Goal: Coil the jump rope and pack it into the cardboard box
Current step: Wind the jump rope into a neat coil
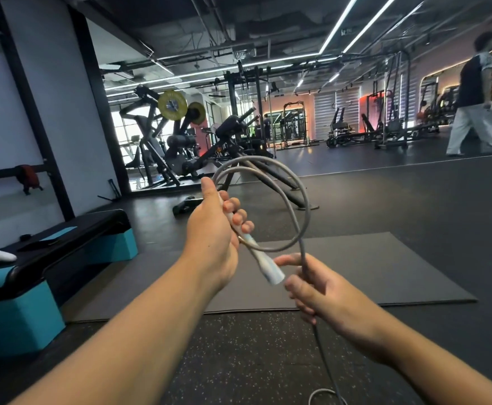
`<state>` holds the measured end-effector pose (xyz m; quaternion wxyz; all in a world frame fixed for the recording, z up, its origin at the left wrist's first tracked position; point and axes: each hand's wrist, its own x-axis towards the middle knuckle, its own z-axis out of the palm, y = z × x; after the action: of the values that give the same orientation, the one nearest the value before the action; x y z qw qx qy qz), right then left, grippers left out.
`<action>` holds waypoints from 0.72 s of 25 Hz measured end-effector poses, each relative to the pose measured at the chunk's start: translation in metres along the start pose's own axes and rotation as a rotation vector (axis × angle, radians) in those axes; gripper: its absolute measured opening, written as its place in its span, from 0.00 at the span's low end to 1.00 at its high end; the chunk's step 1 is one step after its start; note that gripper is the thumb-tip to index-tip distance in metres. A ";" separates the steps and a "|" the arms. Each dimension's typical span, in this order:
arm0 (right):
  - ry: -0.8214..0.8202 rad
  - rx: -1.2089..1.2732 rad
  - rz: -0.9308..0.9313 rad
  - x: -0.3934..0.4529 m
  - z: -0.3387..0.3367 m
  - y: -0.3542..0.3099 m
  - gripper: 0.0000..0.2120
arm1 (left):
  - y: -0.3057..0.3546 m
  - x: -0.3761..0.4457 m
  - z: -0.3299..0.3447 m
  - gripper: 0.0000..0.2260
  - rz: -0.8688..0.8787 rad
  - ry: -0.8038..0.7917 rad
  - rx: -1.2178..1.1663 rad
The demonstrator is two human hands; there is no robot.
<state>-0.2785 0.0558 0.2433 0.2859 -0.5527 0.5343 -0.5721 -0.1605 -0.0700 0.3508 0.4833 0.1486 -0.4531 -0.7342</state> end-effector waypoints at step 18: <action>0.317 0.325 -0.036 0.013 -0.003 -0.036 0.14 | -0.038 -0.040 -0.033 0.22 -0.078 0.134 0.661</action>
<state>-0.2747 0.0543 0.2818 0.2735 -0.4122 0.4634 -0.7352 -0.1410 -0.0492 0.2934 0.4091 0.3626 -0.6278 -0.5540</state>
